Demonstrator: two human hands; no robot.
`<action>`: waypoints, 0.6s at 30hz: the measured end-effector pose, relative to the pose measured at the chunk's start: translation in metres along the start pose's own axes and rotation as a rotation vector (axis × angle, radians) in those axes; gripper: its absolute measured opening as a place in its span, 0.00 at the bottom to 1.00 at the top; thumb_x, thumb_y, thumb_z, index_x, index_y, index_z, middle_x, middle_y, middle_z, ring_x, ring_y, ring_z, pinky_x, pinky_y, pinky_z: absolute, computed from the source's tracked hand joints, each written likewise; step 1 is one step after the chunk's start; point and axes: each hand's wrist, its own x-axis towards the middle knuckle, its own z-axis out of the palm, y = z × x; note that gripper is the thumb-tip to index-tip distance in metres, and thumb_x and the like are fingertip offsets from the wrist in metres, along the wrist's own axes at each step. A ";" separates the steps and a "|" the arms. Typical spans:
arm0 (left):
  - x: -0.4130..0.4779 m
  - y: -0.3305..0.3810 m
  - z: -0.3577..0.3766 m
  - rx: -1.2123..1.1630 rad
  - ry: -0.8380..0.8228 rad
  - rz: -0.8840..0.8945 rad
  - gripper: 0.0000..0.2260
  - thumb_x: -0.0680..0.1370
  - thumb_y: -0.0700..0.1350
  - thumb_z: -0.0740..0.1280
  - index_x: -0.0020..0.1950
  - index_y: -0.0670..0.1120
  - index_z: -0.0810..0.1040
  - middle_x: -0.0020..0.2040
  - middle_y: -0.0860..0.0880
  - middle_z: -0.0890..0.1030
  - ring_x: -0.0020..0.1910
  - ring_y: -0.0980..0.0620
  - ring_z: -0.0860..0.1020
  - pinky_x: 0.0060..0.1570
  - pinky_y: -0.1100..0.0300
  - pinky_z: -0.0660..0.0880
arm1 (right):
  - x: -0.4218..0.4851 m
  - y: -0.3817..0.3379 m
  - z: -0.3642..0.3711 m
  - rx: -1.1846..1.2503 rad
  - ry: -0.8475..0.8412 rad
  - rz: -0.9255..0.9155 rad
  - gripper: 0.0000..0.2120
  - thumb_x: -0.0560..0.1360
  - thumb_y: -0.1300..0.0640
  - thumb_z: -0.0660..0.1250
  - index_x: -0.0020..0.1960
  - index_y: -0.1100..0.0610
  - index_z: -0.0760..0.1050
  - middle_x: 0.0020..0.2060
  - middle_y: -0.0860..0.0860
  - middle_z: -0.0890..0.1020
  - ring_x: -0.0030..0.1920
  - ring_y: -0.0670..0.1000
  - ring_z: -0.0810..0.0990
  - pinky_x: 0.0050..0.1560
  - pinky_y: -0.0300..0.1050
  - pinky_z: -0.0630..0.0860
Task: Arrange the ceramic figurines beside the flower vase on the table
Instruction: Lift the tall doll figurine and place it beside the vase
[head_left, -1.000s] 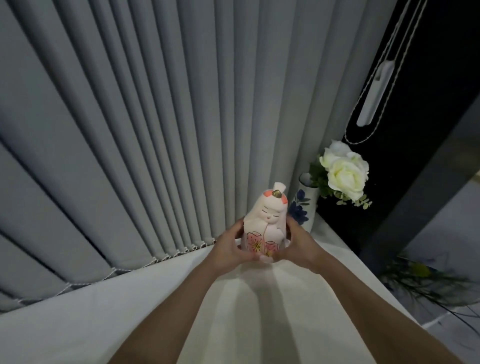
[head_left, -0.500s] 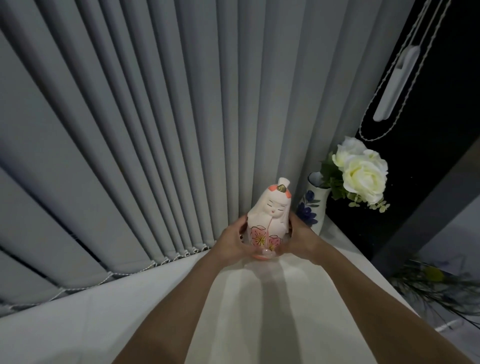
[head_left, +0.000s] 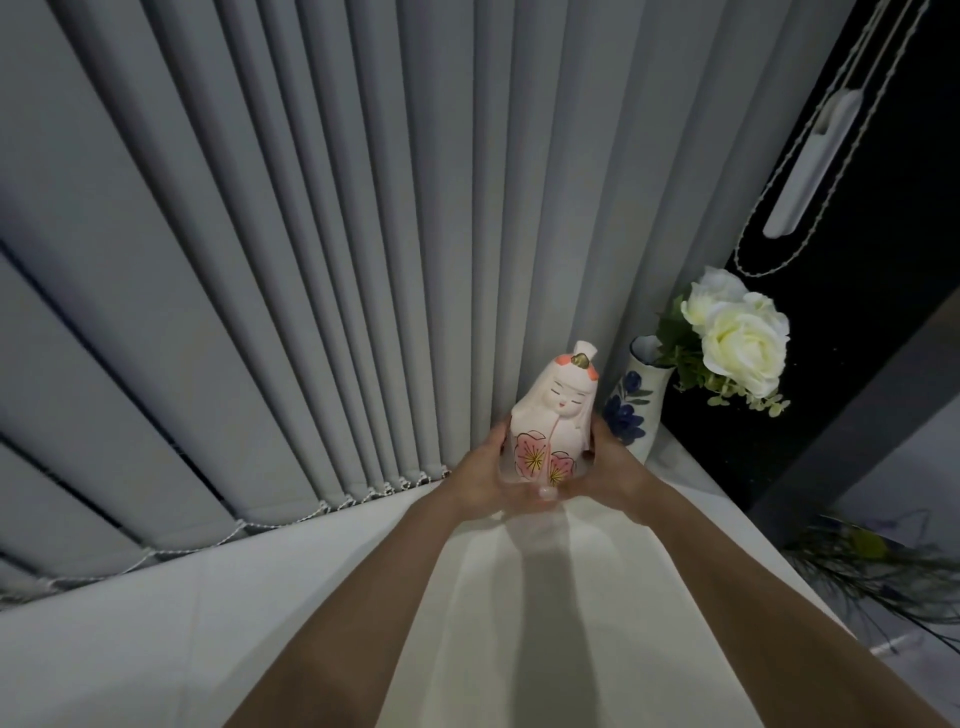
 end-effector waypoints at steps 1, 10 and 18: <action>-0.005 0.001 0.000 0.019 0.001 -0.016 0.47 0.66 0.52 0.77 0.75 0.54 0.50 0.67 0.57 0.71 0.68 0.53 0.68 0.65 0.61 0.69 | -0.004 -0.001 0.001 -0.003 0.010 -0.009 0.49 0.64 0.71 0.75 0.74 0.54 0.49 0.68 0.55 0.69 0.69 0.54 0.67 0.61 0.45 0.71; -0.060 0.002 -0.007 0.119 0.063 -0.120 0.50 0.68 0.57 0.73 0.77 0.48 0.42 0.79 0.50 0.53 0.77 0.51 0.54 0.73 0.57 0.55 | -0.042 -0.022 0.018 -0.076 0.137 -0.075 0.48 0.63 0.67 0.77 0.73 0.54 0.53 0.70 0.54 0.68 0.72 0.56 0.65 0.70 0.59 0.67; -0.142 0.012 -0.008 0.038 0.117 -0.136 0.47 0.68 0.58 0.73 0.77 0.52 0.46 0.78 0.49 0.56 0.77 0.51 0.55 0.74 0.53 0.57 | -0.104 -0.028 0.061 -0.319 0.169 -0.059 0.41 0.71 0.60 0.70 0.76 0.59 0.50 0.74 0.57 0.62 0.72 0.58 0.64 0.71 0.53 0.66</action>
